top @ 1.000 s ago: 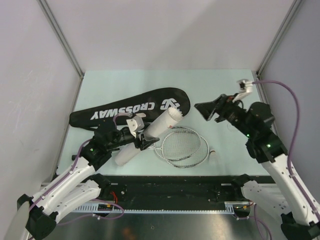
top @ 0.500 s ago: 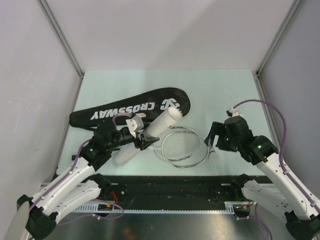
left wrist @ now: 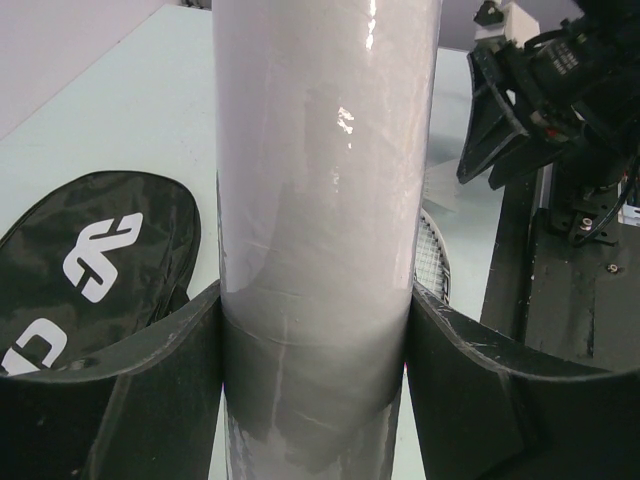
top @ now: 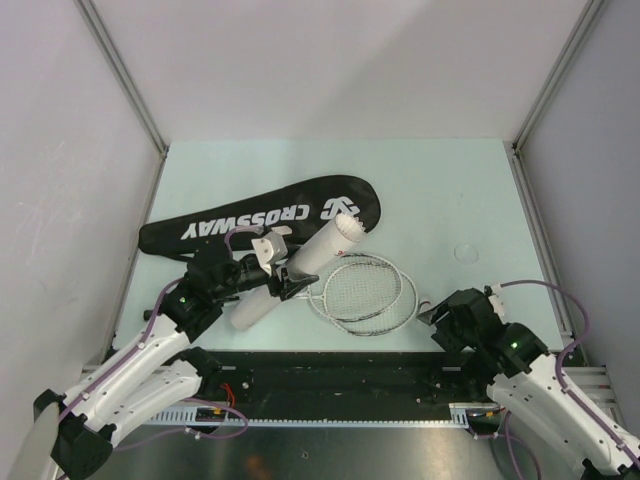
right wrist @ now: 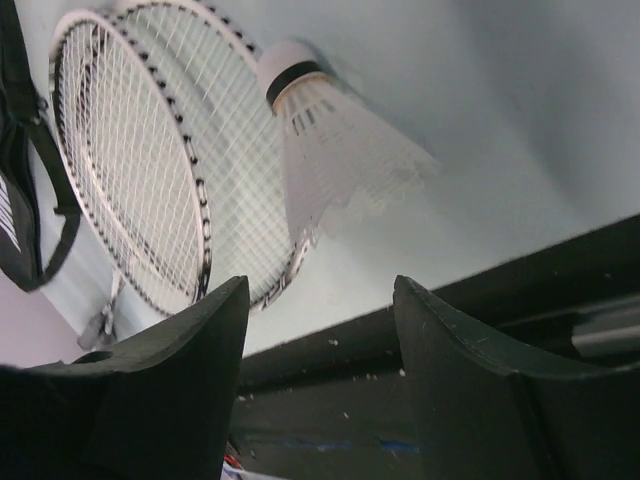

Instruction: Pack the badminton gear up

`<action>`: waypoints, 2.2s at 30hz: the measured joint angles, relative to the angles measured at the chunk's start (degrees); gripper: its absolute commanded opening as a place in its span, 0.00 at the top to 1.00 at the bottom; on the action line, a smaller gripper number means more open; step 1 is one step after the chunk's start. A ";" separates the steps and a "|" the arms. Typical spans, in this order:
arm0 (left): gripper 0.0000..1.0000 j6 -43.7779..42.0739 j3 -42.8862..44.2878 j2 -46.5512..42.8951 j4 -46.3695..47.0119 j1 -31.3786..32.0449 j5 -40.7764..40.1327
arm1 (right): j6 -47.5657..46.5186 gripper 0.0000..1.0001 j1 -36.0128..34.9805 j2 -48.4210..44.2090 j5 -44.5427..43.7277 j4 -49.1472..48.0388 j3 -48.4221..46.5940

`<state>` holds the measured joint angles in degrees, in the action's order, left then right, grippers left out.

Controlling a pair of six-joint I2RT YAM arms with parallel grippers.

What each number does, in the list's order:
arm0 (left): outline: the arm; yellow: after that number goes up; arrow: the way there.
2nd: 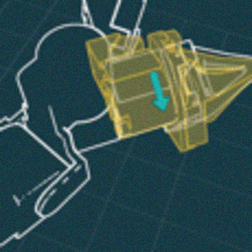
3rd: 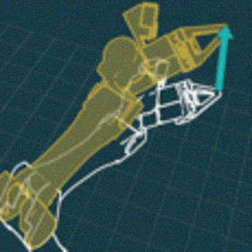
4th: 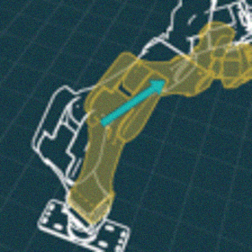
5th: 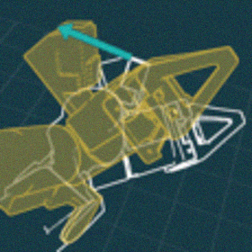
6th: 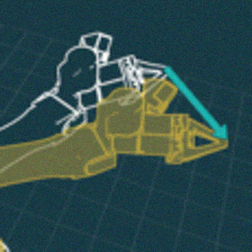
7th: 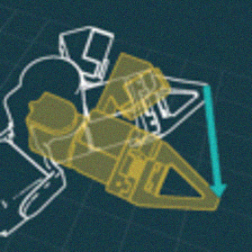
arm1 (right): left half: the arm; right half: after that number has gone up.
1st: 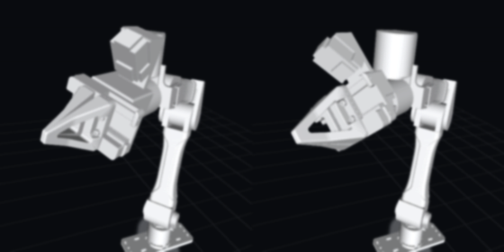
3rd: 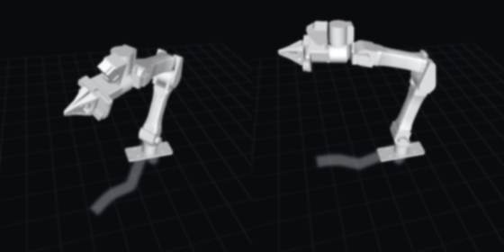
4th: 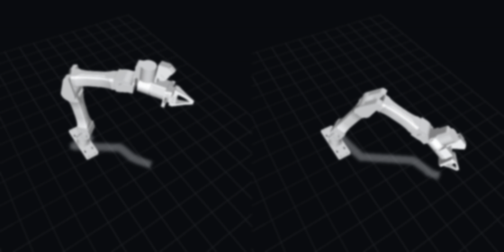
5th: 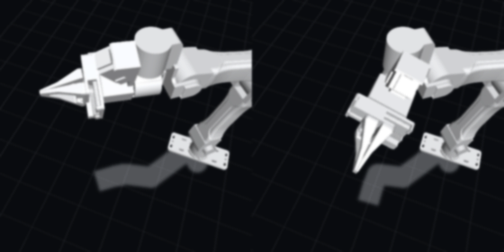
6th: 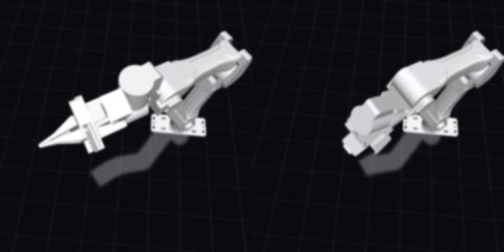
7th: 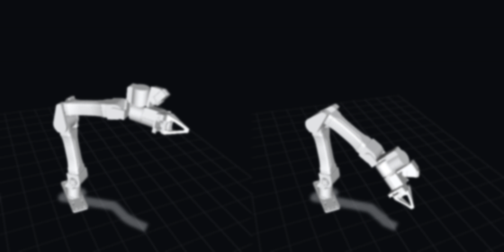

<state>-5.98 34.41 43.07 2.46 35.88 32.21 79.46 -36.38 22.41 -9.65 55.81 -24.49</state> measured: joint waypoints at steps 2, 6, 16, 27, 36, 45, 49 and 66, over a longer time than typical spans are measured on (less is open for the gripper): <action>0.99 0.00 0.00 -0.02 0.00 0.00 0.00 | 2.19 0.38 0.00 0.68 -0.90 -2.71 2.21; 1.00 0.00 0.00 -0.24 0.00 0.00 0.00 | 3.76 0.43 0.17 3.54 -2.86 -8.96 5.77; 1.00 0.02 0.00 -0.57 0.00 0.02 0.04 | -1.27 1.00 3.13 9.44 -8.24 -20.72 7.56; 1.00 0.02 0.00 0.11 0.00 0.37 0.66 | -40.11 1.00 4.37 15.69 7.10 -25.88 -15.50; 0.99 0.04 0.00 1.38 0.00 0.39 2.34 | -60.81 1.00 4.24 25.18 28.87 -20.90 -46.77; 1.00 0.07 0.00 3.61 -0.09 1.25 4.81 | -66.88 1.00 3.74 32.74 41.55 -13.18 -54.90; 1.00 0.07 0.02 3.58 -0.09 1.49 5.55 | -68.72 1.00 2.71 38.69 42.05 -8.63 -57.00; 1.00 0.11 0.02 3.74 -0.59 2.25 7.23 | -61.42 0.25 -0.44 44.28 51.76 -14.95 -57.96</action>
<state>-5.87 34.44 46.81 1.87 38.13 39.44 18.04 -36.82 66.70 42.11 40.86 -82.46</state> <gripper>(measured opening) 0.665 0.716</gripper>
